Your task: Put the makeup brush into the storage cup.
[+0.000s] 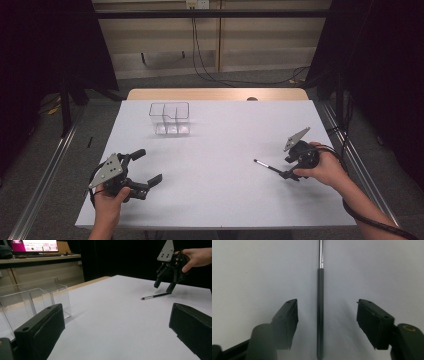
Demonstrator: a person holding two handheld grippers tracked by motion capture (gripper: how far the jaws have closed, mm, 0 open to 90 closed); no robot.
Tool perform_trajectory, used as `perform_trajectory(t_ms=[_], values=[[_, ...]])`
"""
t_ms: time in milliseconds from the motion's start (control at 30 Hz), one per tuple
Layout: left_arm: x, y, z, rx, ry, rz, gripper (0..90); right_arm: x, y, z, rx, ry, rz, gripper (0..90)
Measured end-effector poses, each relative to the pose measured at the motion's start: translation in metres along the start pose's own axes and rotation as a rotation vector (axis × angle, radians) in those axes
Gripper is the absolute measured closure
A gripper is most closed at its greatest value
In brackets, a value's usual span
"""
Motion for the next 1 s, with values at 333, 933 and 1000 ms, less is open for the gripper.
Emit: perform_trajectory(t_ms=[333,933,1000], values=[[0.0,-0.001,0.0,-0.005,-0.003,0.005,0.0,-0.002,-0.006,0.005,-0.077,0.027,-0.009,48.2],[0.001,-0.001,0.0,-0.003,-0.001,0.007,0.0,-0.003,-0.012,-0.001,-0.18,0.023,-0.028,83.9],[0.001,-0.001,0.0,-0.003,-0.004,0.009,0.0,-0.002,-0.012,0.0,-0.176,0.009,-0.041,84.1]])
Point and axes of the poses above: each handheld gripper's, and its own axes: y roughly backward along the jaws, z roughly out of its underside, x roughly to its right, the point moved 4 cm from there along -y, roughly forward along the jaws, and after that the axes turned 8 degrees about -x, right-handed, at the moved point
